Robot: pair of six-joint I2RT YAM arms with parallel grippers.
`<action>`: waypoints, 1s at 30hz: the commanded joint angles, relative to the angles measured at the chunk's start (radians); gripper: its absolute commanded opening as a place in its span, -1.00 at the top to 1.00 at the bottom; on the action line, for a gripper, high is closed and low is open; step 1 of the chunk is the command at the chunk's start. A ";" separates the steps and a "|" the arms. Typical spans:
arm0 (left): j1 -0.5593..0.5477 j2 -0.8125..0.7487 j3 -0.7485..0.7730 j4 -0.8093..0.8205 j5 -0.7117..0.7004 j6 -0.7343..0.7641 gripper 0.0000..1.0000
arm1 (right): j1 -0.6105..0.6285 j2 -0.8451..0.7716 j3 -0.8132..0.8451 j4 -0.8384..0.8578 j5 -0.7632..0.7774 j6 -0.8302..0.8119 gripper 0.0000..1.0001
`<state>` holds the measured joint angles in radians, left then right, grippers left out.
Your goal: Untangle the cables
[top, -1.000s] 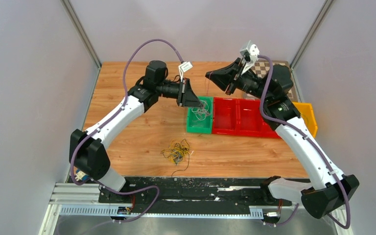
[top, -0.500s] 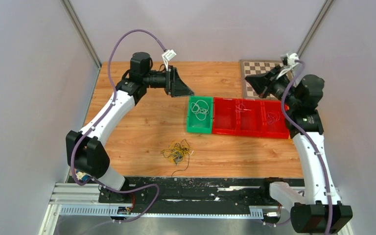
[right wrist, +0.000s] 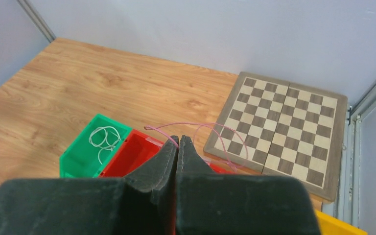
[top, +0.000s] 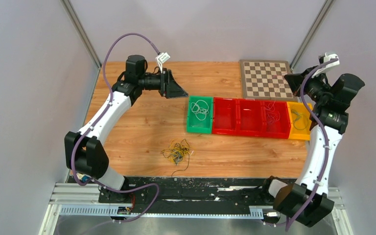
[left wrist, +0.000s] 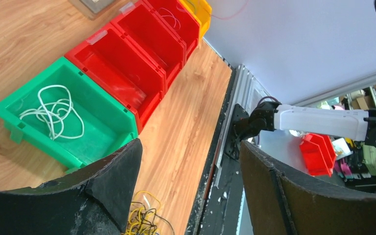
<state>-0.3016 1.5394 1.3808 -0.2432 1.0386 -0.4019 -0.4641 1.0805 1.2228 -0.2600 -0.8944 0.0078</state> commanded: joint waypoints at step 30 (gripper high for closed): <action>0.008 -0.006 -0.060 -0.047 0.001 0.113 -0.59 | -0.027 0.492 -0.150 -0.229 0.217 -0.730 1.00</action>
<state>-0.2993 1.5410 1.3247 -0.2703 1.0424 -0.3370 -0.5396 1.4799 1.0000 -0.4137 -0.6876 -0.6838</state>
